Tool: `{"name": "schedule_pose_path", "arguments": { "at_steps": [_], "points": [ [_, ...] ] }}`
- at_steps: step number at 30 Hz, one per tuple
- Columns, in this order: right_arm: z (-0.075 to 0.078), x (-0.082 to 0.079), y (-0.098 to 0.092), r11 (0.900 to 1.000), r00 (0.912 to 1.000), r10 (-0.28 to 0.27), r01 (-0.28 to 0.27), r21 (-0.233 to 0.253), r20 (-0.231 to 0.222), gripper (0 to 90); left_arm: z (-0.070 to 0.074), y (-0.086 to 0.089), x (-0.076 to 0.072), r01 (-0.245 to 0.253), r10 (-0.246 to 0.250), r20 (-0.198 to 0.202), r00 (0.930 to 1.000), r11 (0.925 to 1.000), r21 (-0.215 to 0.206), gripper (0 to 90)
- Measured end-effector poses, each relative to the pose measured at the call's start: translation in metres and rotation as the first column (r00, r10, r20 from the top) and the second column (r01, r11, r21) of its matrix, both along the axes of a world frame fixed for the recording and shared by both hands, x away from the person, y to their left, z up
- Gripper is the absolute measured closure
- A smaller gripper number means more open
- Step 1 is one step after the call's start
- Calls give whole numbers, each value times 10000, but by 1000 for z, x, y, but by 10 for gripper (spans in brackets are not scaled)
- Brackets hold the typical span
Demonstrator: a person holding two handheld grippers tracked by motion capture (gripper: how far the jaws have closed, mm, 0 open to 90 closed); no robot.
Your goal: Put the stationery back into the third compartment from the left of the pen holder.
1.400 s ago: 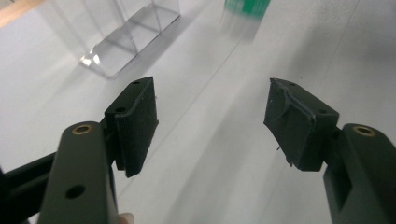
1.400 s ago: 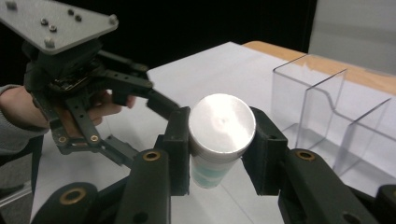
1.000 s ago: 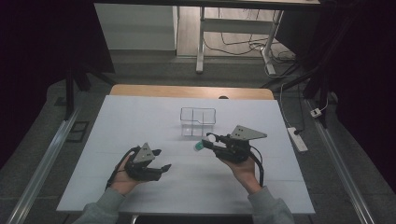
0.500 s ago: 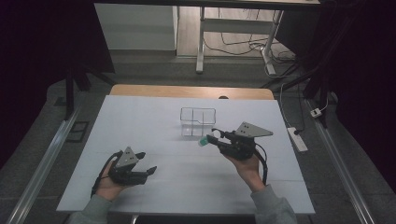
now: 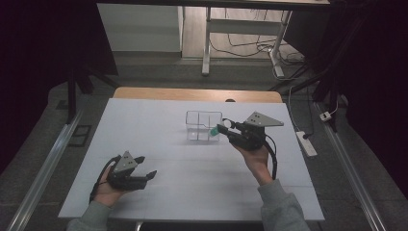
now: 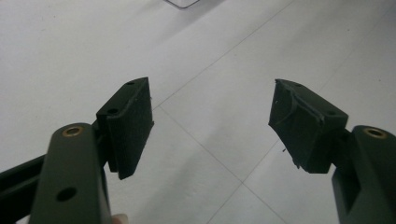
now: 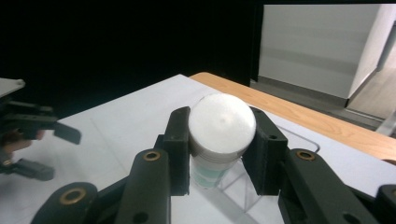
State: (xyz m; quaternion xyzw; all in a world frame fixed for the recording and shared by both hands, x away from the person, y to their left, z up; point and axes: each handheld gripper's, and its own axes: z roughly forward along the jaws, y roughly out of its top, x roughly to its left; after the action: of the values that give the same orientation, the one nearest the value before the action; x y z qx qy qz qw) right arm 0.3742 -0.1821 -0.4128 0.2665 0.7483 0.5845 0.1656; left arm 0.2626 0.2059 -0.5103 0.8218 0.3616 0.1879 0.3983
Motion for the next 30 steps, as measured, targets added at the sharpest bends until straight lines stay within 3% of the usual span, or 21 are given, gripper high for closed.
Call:
{"name": "schedule_pose_path", "arguments": {
  "at_steps": [7,15,21,26,27,30],
  "points": [
    [5,24,4,9976,9977,-671,669,-184,-79,633,-1,1,1,20,-20,-17,10000,10000,74,299],
    [-1,58,6,9858,9880,-1490,1452,-841,-408,633,-2,5,1,-105,106,-47,9999,9999,51,298],
    [-11,68,10,9799,9842,-1642,1551,-1258,-655,631,-3,6,1,-117,117,-64,9999,9999,98,296],
    [-26,73,14,9806,9837,-1561,1435,-1337,-888,627,-3,6,-1,-126,126,-62,9999,9999,84,295],
    [-28,74,16,9806,9841,-1533,1403,-1366,-900,617,-3,6,-1,-139,139,-70,9999,9999,91,294],
    [-31,74,19,9832,9854,-1419,1292,-1292,-941,449,-3,8,-1,-205,205,-51,9998,9998,34,293]
  ]
}}
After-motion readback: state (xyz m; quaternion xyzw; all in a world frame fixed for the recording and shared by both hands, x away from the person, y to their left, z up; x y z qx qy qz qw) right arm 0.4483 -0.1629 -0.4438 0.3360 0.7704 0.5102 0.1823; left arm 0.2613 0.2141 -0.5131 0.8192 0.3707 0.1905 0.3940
